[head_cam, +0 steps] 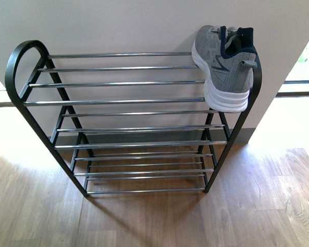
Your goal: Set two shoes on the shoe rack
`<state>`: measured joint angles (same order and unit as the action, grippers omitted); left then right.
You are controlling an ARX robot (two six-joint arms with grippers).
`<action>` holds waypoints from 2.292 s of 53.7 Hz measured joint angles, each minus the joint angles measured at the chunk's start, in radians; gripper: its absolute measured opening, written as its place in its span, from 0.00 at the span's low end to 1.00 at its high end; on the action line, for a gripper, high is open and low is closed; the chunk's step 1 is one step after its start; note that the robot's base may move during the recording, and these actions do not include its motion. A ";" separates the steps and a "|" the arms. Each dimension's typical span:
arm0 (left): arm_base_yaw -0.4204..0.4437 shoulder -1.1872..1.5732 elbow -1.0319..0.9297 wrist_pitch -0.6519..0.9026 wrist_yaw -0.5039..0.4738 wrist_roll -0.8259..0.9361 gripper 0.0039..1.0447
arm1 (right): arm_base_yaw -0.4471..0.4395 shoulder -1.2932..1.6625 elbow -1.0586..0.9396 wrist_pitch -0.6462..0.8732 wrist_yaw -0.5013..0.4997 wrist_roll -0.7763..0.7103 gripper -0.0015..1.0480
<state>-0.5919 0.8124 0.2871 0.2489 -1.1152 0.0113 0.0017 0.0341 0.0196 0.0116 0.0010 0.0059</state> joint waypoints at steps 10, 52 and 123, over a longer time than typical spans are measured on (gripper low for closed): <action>0.000 0.000 0.000 0.000 0.000 0.000 0.01 | 0.000 -0.027 0.000 -0.010 -0.001 0.000 0.02; 0.097 0.607 0.391 -0.098 0.588 -0.766 0.01 | 0.000 -0.028 0.000 -0.010 -0.001 -0.001 0.91; 0.048 1.400 1.342 -0.331 0.980 -0.975 0.74 | 0.000 -0.029 0.000 -0.010 -0.001 -0.001 0.91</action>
<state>-0.5438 2.2120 1.6295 -0.0822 -0.1349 -0.9634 0.0017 0.0055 0.0196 0.0013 -0.0002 0.0048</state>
